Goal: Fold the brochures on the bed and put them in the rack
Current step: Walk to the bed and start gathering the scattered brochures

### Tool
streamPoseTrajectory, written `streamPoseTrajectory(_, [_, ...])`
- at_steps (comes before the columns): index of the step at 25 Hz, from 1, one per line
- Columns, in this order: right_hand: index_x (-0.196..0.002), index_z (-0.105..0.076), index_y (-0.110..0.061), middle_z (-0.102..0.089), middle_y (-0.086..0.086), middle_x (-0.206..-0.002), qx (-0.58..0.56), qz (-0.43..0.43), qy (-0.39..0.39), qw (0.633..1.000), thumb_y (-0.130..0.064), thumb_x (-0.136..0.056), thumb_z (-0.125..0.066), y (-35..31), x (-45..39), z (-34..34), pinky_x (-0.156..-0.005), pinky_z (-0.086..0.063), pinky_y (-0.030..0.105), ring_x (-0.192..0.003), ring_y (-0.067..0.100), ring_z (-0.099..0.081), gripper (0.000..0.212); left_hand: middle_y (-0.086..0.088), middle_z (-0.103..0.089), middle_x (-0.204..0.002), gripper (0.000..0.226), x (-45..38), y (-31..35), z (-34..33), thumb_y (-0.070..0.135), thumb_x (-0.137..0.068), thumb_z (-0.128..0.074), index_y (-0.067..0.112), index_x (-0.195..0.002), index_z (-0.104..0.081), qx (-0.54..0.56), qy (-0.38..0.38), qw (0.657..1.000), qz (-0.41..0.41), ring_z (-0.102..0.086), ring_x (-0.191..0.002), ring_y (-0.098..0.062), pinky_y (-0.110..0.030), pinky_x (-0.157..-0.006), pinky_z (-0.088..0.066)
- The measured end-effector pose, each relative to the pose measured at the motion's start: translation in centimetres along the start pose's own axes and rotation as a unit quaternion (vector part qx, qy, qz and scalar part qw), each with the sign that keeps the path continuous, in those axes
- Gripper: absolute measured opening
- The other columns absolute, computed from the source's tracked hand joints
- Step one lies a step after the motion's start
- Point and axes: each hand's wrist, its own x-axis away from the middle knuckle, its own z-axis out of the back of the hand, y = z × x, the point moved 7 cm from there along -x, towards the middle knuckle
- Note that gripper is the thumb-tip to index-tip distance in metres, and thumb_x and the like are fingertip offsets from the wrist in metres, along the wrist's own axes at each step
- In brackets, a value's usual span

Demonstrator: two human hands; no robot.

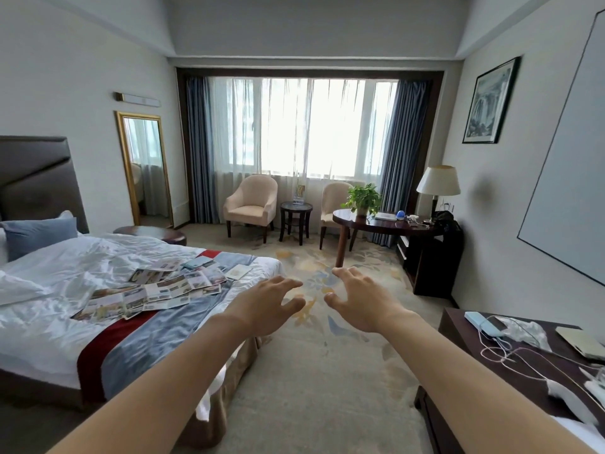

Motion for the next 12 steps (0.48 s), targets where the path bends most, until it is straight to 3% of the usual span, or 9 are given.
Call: streamPoseTrajectory(12, [-0.153, -0.031, -0.029, -0.04, -0.004, -0.155, -0.005, 0.002, -0.012, 1.0, -0.061, -0.094, -0.048, 4.7, -23.0, -5.3, -0.108, -0.04, 0.042, -0.138, 0.021, -0.043, 0.069, 0.009, -0.039, -0.154, 0.056, -21.2, -12.0, -1.3, 0.065, -0.095, -0.04, 0.04, -0.145, -0.039, 0.005, -0.002, 1.0, -0.02, -0.04, -0.138, -0.015, -0.042, -0.108, -0.041])
